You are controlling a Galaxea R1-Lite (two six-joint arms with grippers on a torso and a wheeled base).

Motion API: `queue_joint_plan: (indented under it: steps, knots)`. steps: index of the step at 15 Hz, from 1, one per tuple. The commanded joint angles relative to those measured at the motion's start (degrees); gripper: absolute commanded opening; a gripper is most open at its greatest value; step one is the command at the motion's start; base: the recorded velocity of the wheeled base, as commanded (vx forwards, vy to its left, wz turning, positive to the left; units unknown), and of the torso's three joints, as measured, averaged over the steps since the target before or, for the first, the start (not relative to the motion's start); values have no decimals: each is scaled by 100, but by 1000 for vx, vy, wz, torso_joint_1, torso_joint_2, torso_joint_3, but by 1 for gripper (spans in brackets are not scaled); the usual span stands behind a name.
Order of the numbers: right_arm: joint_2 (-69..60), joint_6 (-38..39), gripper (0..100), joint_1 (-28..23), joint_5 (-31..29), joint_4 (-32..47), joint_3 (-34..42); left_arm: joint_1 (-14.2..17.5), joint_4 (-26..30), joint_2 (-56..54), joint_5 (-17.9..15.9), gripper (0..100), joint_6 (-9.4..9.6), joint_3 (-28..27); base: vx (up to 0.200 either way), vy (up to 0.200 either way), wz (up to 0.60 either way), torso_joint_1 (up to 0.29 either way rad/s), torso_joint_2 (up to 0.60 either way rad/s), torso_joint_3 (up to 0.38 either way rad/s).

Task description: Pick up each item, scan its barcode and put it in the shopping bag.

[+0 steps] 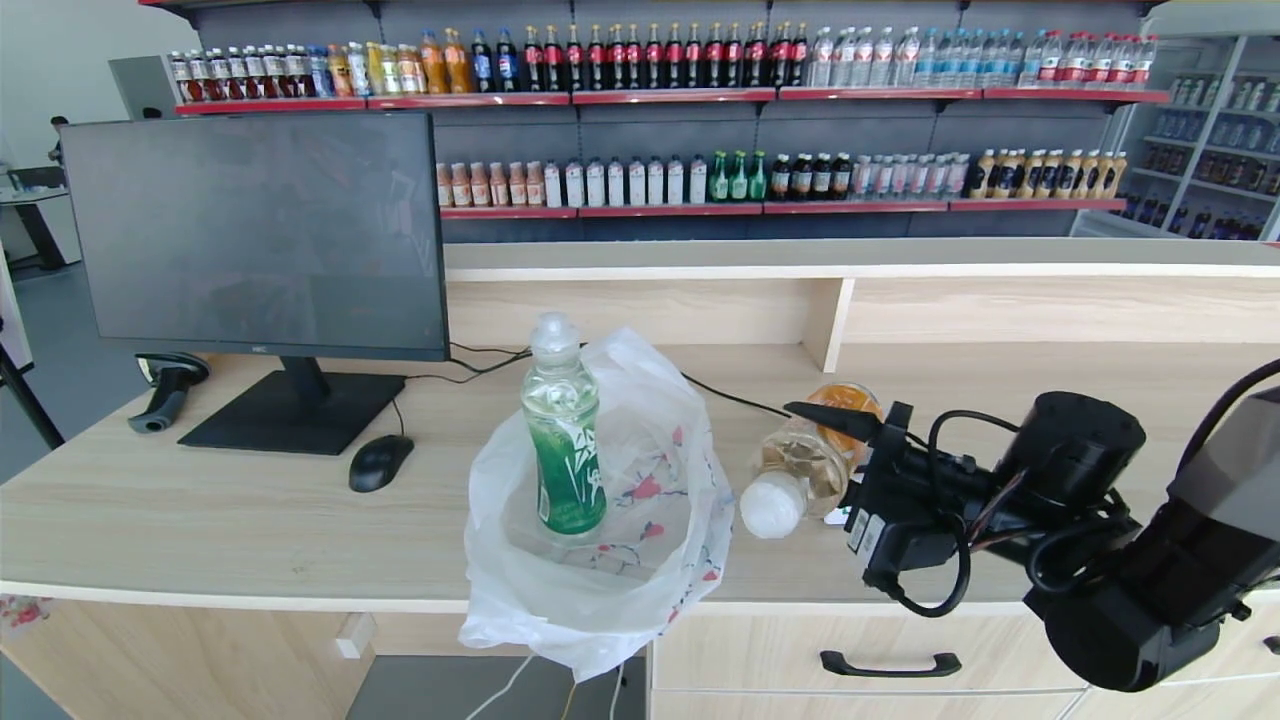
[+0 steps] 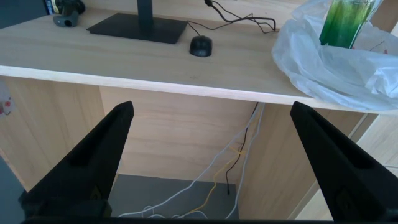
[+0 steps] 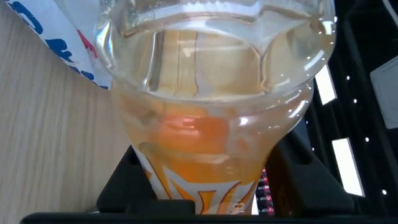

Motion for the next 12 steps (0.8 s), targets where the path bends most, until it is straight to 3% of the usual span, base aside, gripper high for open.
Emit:
queue_joint_plan:
  steps: [1, 7, 12]
  knots:
    - [-389, 361, 0, 112, -4, -9, -153, -1, -1, -1, 2, 100, -4, 0, 0, 0, 0, 0, 0, 0]
    - [-890, 1618, 0, 244, -101, -9, -338, -1, -1, -1, 2, 100, 5, 0, 0, 0, 0, 0, 0, 0]
    - [-1180, 2470, 0, 815, -751, -9, -311, -1, -1, -1, 2, 100, 5, 0, 0, 0, 0, 0, 0, 0]
